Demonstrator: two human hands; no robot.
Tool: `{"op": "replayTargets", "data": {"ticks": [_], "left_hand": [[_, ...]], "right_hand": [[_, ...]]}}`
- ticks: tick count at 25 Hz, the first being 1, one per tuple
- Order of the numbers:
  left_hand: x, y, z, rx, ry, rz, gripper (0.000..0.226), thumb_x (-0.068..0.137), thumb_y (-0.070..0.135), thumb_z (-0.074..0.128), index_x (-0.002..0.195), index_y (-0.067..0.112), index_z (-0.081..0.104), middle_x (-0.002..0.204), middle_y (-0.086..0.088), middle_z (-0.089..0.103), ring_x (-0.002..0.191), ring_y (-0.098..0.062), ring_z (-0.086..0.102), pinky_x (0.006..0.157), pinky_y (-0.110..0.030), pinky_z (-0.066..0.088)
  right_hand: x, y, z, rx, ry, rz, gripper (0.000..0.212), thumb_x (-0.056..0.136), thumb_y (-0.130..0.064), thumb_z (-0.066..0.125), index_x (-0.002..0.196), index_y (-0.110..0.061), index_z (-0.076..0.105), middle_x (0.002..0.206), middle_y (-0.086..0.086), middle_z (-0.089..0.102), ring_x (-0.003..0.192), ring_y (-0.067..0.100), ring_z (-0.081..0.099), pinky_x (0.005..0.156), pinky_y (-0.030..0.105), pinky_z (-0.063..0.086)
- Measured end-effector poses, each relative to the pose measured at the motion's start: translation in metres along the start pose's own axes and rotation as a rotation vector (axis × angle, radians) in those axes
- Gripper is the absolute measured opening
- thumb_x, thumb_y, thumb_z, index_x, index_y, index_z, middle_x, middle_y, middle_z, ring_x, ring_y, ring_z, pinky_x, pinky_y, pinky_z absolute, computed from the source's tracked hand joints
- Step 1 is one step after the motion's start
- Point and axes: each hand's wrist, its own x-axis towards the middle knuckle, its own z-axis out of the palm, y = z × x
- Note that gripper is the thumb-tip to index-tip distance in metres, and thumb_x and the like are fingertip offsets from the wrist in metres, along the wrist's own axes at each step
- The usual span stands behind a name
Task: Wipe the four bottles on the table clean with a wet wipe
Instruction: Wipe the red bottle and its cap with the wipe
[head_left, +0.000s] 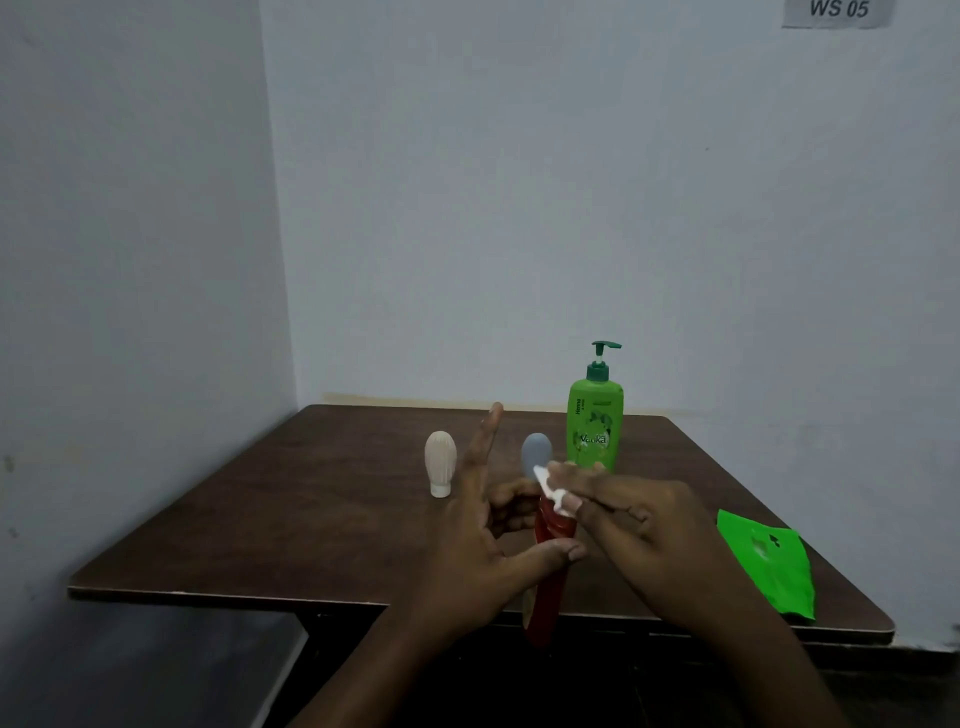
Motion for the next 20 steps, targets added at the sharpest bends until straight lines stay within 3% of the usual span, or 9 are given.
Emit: {"op": "replayTargets", "data": {"ticks": [3,7,11,13,17,20], "left_hand": [[-0.001,0.0,0.003,-0.007,0.014,-0.006,0.129,0.076,0.006,0.09,0.147,0.071,0.005,0.117,-0.004,0.077,0.11,-0.022,0.074,0.102,-0.042,0.057],[0.0,-0.002,-0.002,-0.075,0.04,-0.006,0.122,0.08,0.004,0.086,0.146,0.073,0.01,0.12,-0.007,0.075,0.112,-0.025,0.074,0.101,-0.049,0.056],[0.0,0.001,0.002,-0.048,-0.008,-0.033,0.127,0.079,0.002,0.087,0.148,0.071,0.006,0.122,-0.007,0.075,0.113,-0.024,0.073,0.102,-0.044,0.057],[0.0,0.001,0.004,-0.037,0.006,-0.037,0.129,0.076,0.005,0.09,0.149,0.069,0.004,0.121,-0.007,0.075,0.111,-0.025,0.073,0.102,-0.048,0.056],[0.002,-0.003,0.001,-0.073,0.047,-0.037,0.125,0.076,0.01,0.088,0.146,0.074,0.006,0.12,-0.006,0.075,0.11,-0.025,0.074,0.101,-0.048,0.057],[0.003,-0.004,0.004,-0.091,0.019,-0.035,0.123,0.081,0.0,0.084,0.146,0.073,0.008,0.123,-0.007,0.074,0.113,-0.026,0.073,0.099,-0.044,0.057]], "right_hand": [[-0.001,0.004,0.007,0.029,0.074,0.084,0.027,0.091,-0.02,0.067,0.116,-0.031,0.072,0.12,-0.016,0.068,0.121,-0.007,0.054,0.103,0.033,0.048],[0.0,-0.016,-0.004,0.131,-0.165,-0.024,0.023,0.09,-0.014,0.069,0.11,-0.024,0.075,0.113,-0.02,0.07,0.116,-0.003,0.059,0.103,0.023,0.045],[0.003,-0.006,0.01,0.038,0.018,0.077,0.027,0.092,-0.027,0.065,0.117,-0.038,0.07,0.118,-0.026,0.066,0.119,-0.008,0.055,0.101,0.031,0.049],[0.001,-0.002,0.01,0.023,0.085,0.149,0.027,0.091,-0.028,0.066,0.114,-0.041,0.07,0.115,-0.024,0.068,0.115,-0.008,0.057,0.097,0.033,0.052],[-0.003,-0.016,-0.006,-0.052,-0.066,0.035,0.024,0.089,-0.023,0.069,0.109,-0.035,0.074,0.107,-0.025,0.071,0.104,-0.009,0.063,0.091,0.029,0.054],[0.0,-0.019,0.002,-0.109,-0.053,0.012,0.024,0.09,-0.026,0.068,0.112,-0.032,0.073,0.114,-0.025,0.068,0.113,-0.013,0.056,0.097,0.024,0.05]]}}
